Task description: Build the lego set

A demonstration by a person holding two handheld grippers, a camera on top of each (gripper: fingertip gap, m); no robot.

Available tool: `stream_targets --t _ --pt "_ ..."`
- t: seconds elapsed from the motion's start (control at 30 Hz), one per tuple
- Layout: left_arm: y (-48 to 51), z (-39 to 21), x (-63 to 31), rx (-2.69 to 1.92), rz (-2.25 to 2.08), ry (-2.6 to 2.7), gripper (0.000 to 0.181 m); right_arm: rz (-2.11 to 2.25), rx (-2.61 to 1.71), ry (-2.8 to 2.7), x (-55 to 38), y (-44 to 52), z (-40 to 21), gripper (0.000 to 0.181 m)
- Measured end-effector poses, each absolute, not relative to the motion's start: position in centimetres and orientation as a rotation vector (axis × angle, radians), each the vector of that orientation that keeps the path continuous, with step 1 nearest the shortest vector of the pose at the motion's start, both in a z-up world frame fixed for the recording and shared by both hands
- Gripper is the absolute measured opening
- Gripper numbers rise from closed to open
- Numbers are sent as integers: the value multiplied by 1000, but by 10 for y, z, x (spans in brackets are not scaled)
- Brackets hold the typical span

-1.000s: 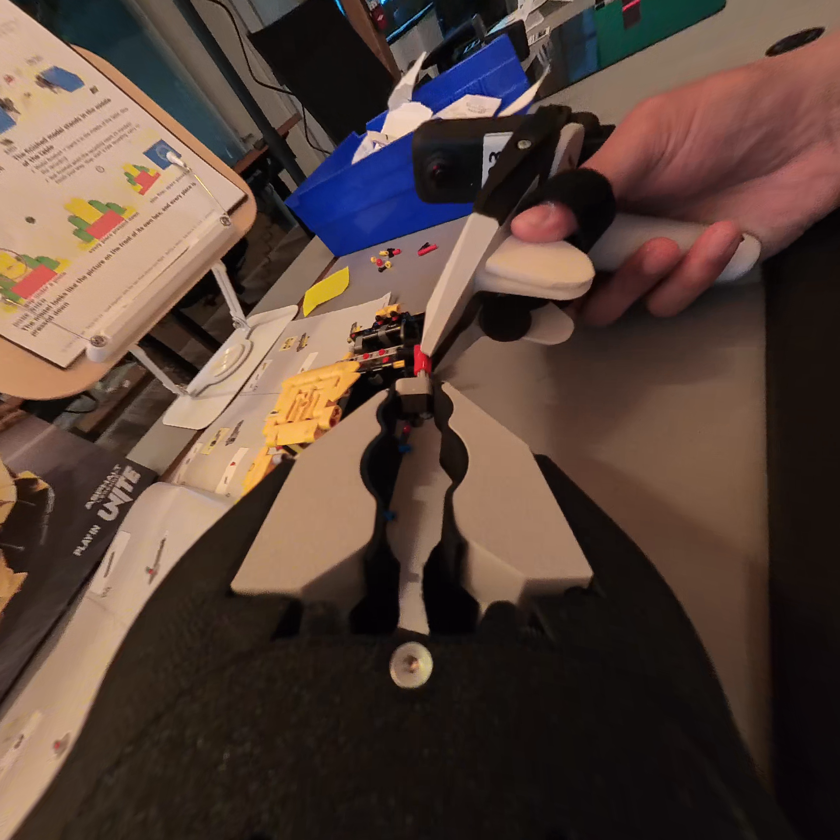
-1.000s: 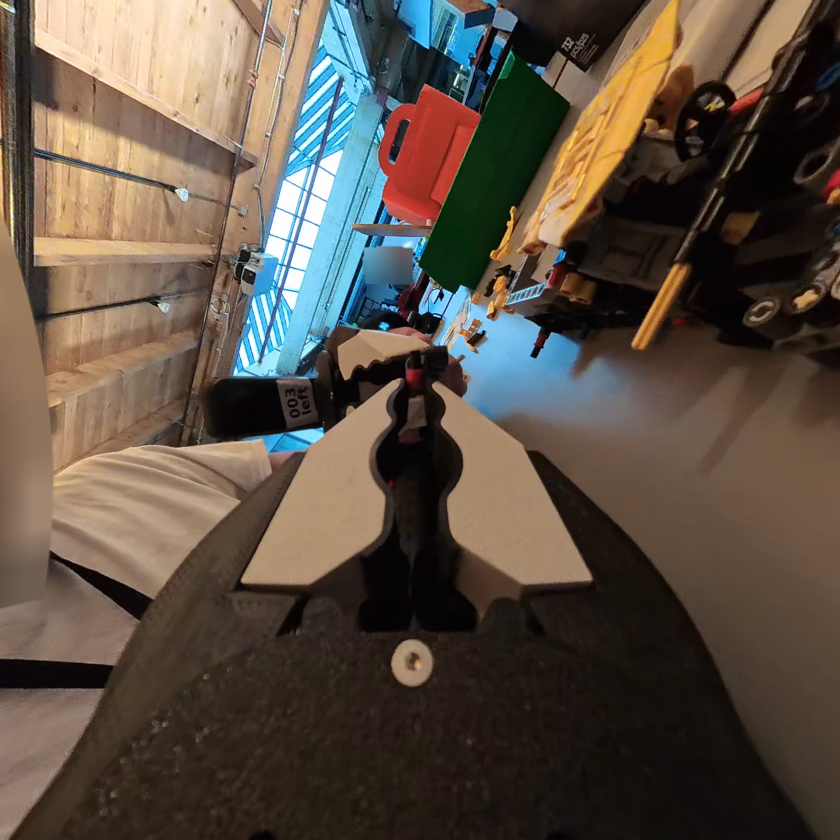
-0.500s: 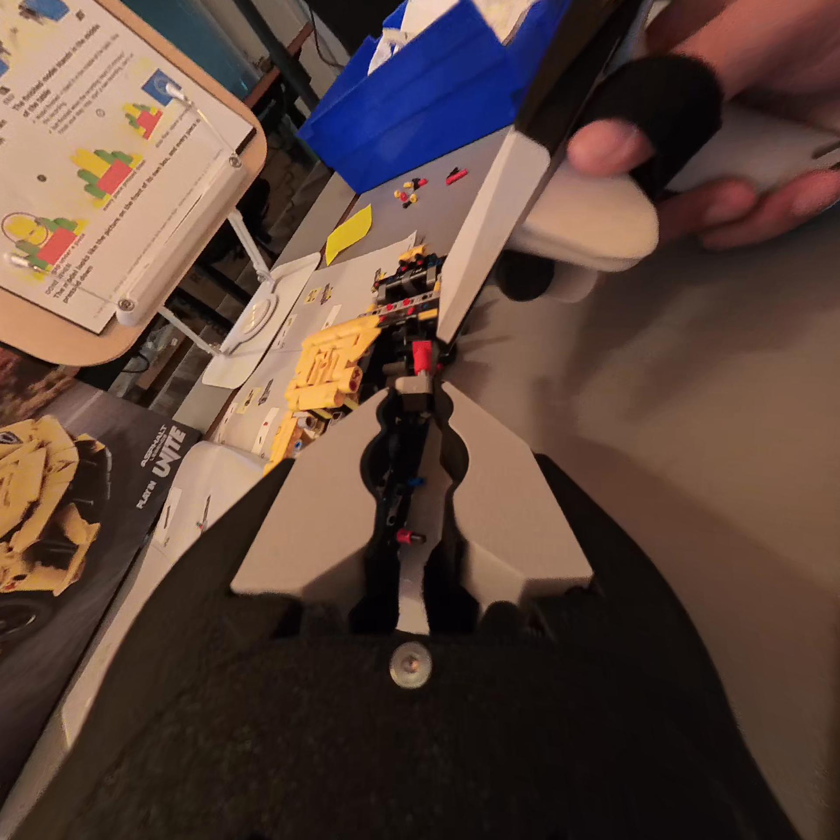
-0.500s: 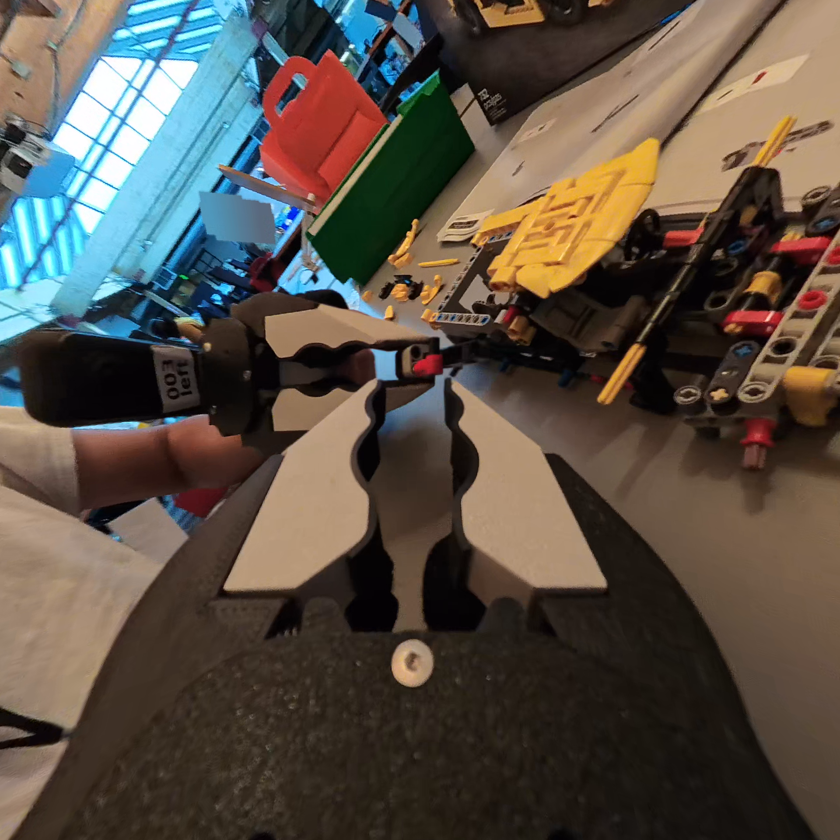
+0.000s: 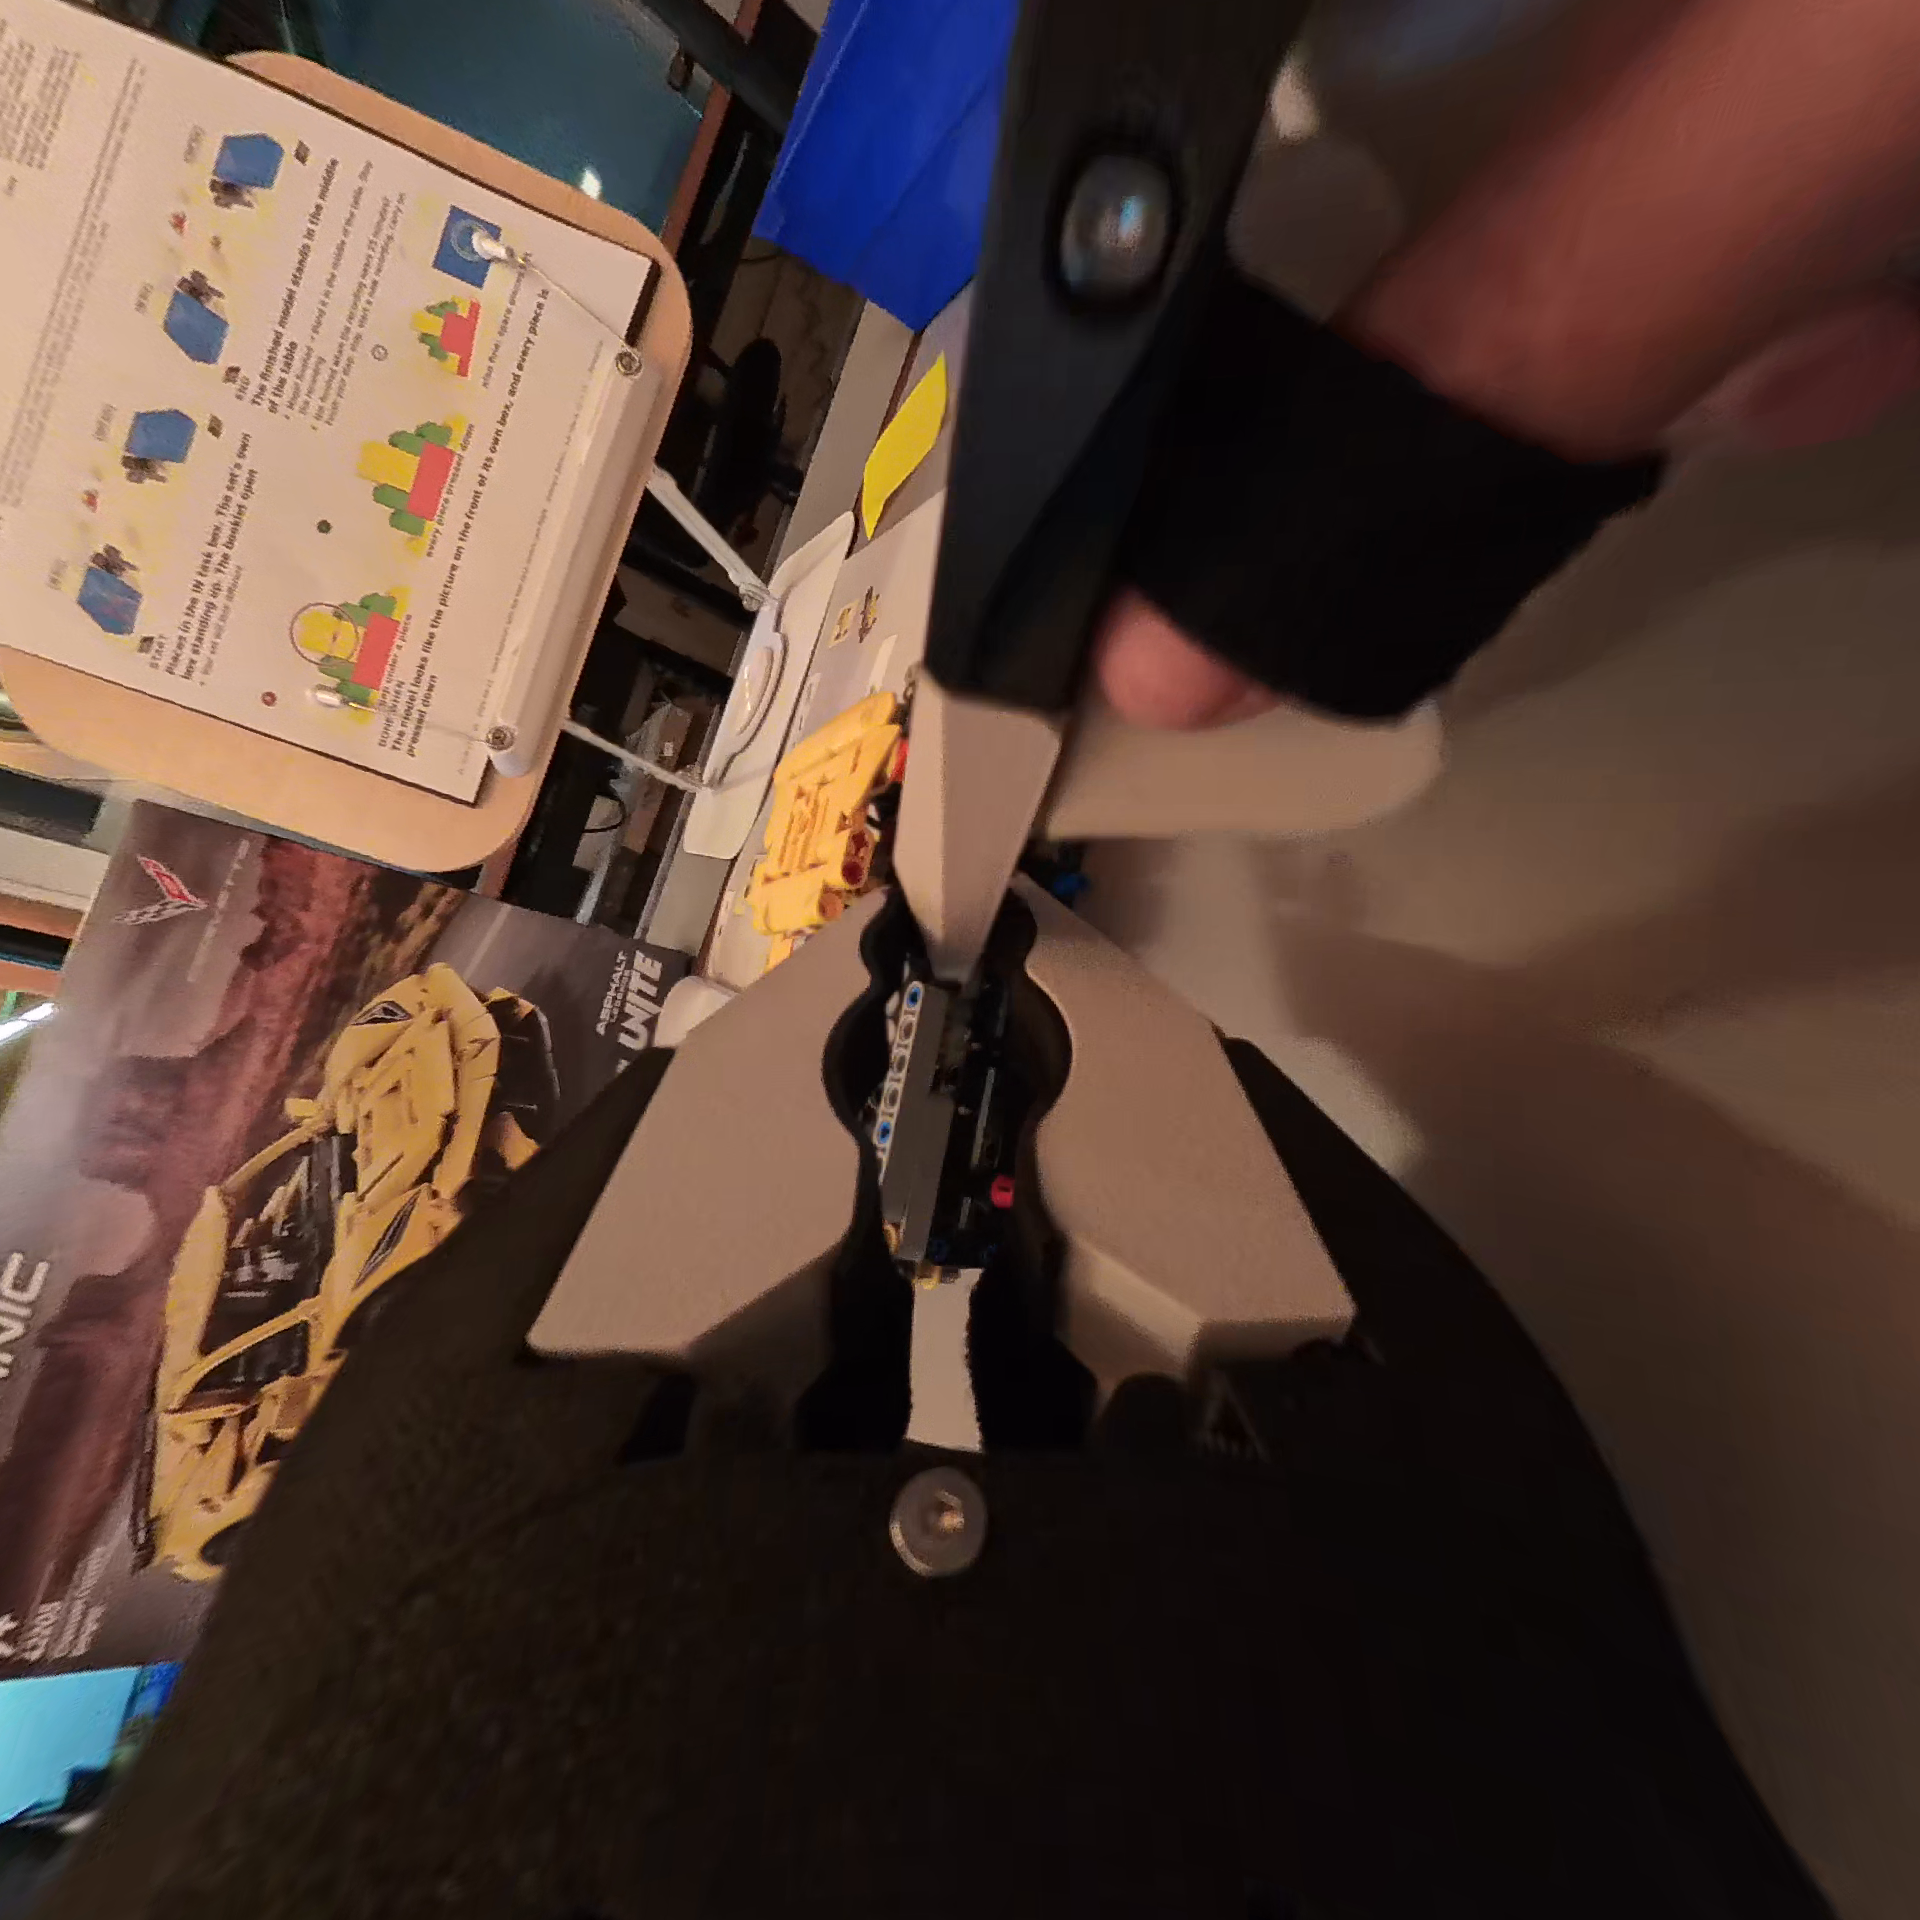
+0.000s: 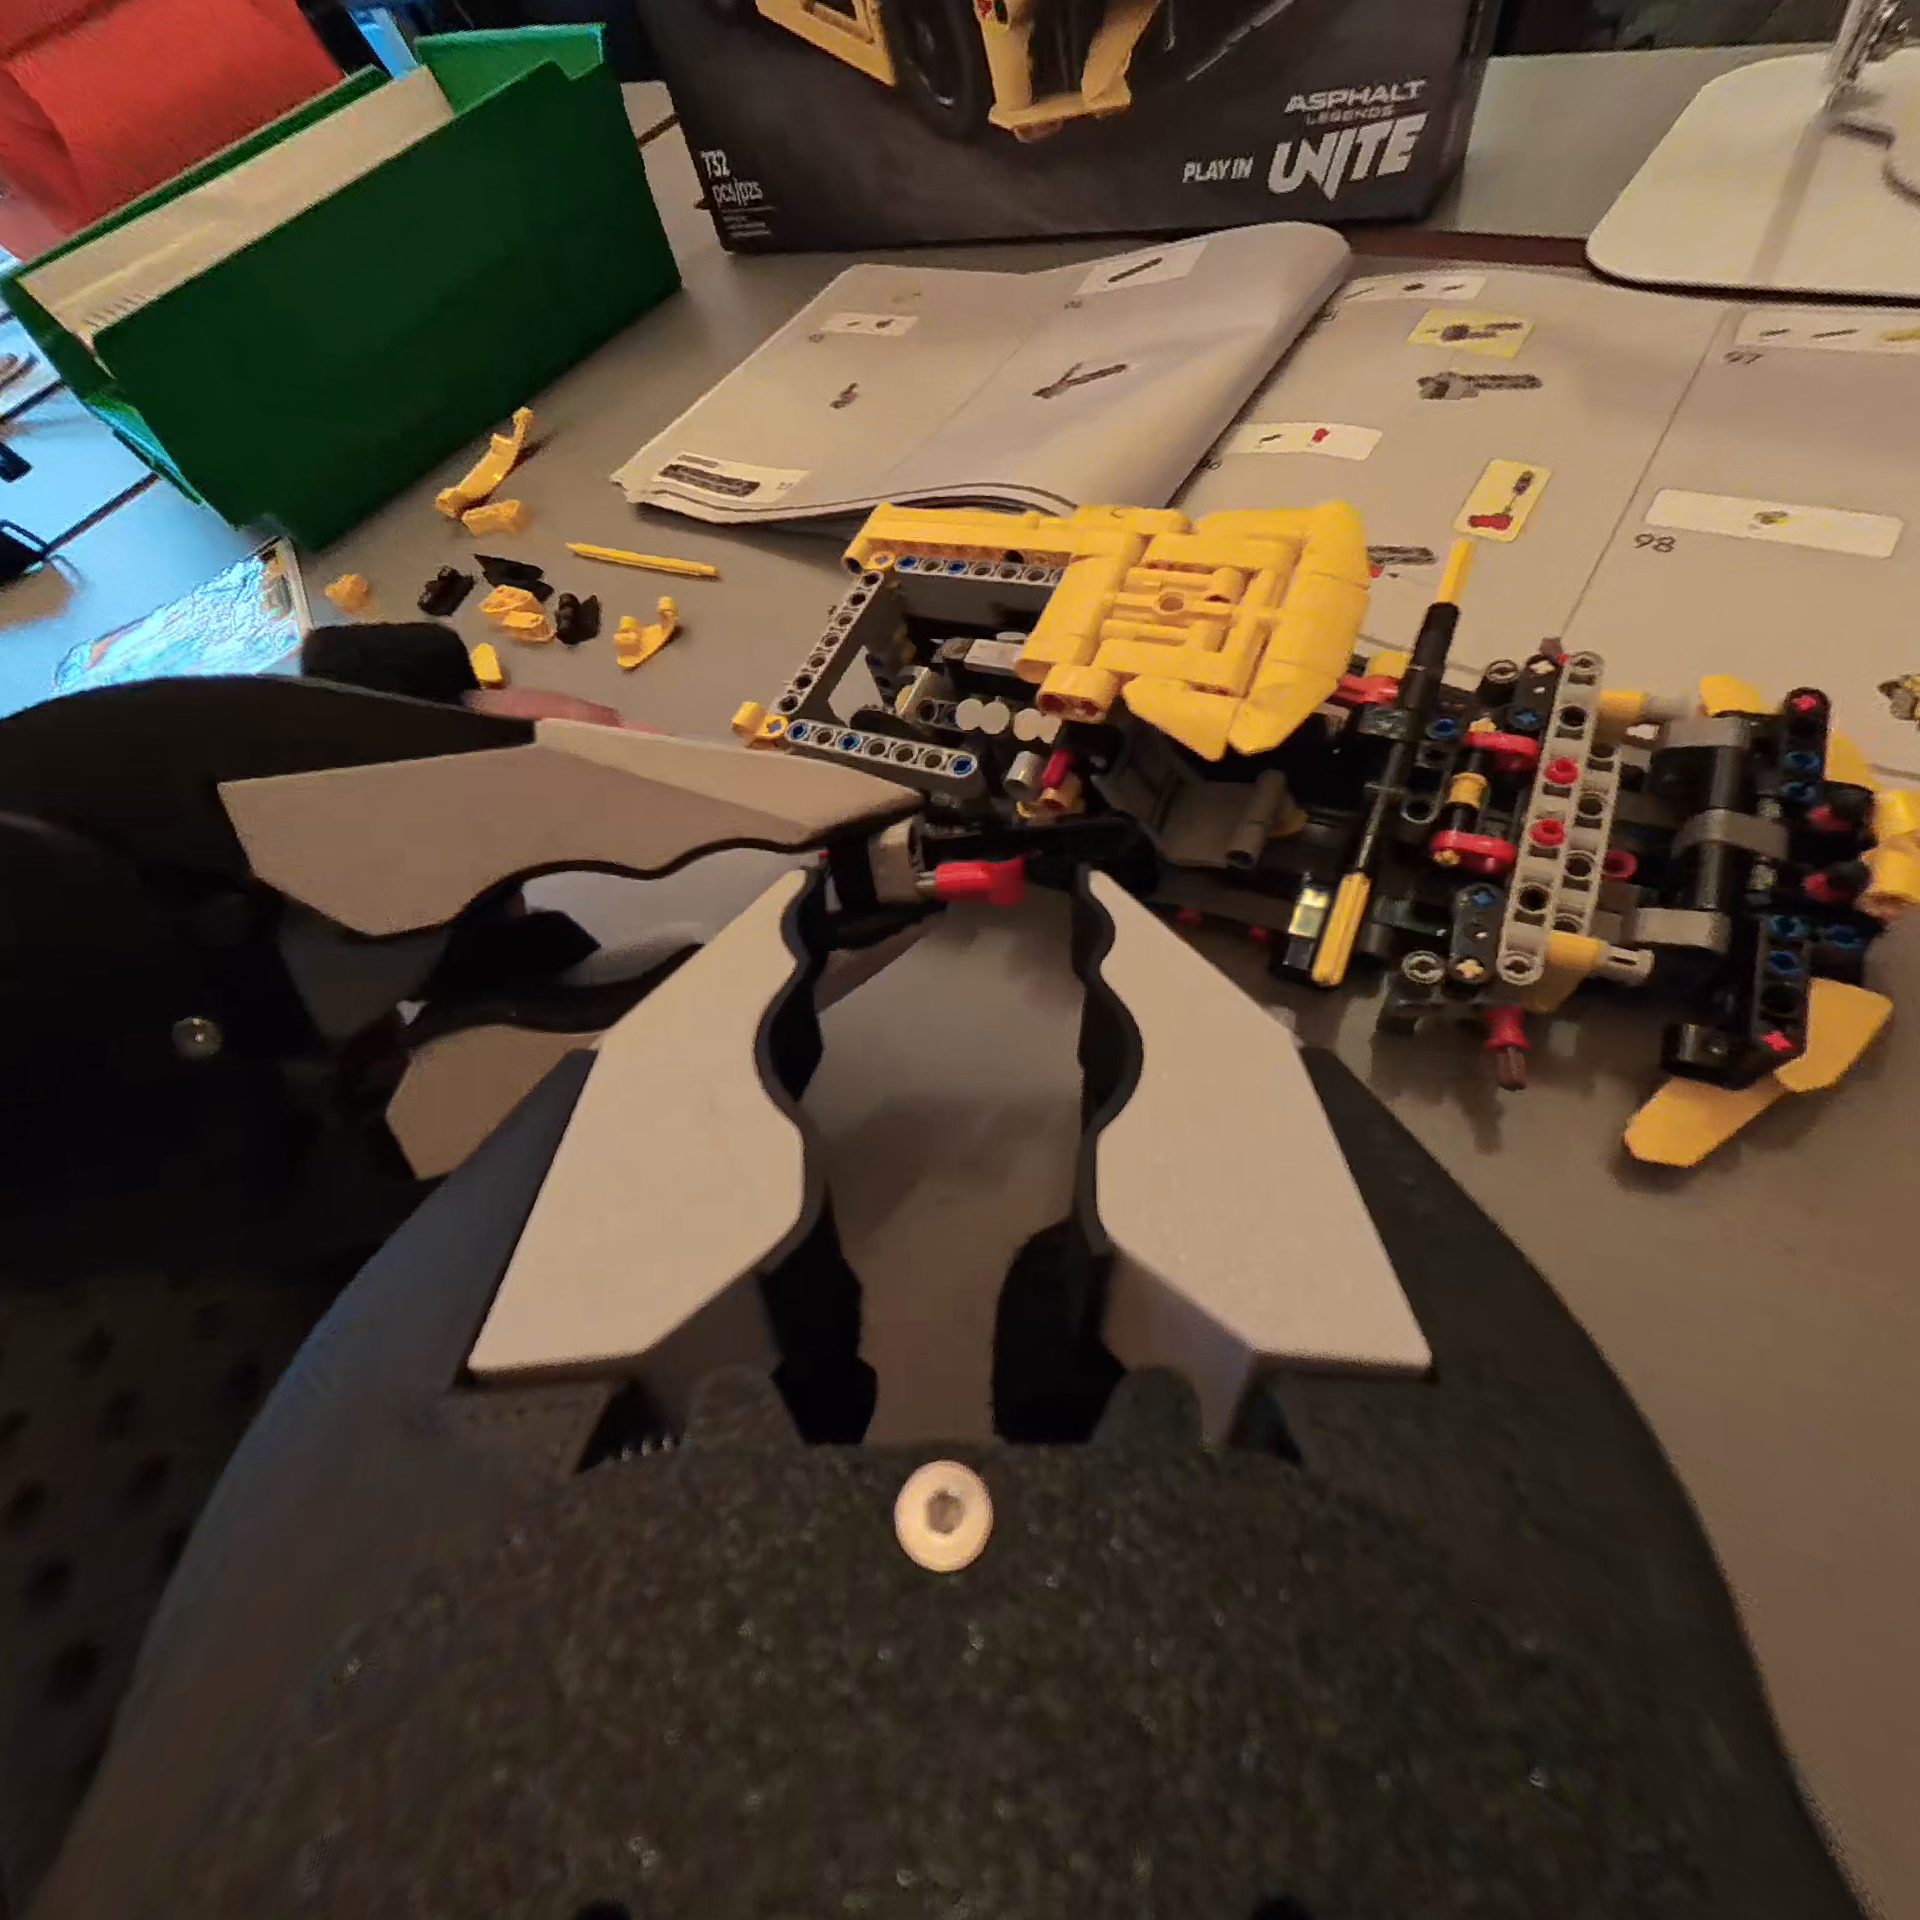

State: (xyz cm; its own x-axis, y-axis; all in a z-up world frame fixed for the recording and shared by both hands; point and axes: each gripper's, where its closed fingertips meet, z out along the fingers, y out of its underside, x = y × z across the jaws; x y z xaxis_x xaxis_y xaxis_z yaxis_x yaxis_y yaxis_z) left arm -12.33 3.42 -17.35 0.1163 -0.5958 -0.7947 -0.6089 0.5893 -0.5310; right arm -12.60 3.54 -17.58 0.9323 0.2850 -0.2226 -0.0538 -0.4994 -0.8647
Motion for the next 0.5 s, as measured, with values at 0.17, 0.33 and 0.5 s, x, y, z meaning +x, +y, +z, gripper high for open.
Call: stream_targets --t 0.17,0.33,0.5 --pt "33 -175 -121 -1067 81 1538 15 294 -2072 -180 -127 37 -180 37" --pt "31 -174 -120 -1058 128 1535 15 238 -2083 -228 -126 34 -179 36" --pt "29 -173 -120 -1034 131 1537 15 268 -2098 -254 -128 31 -179 32"
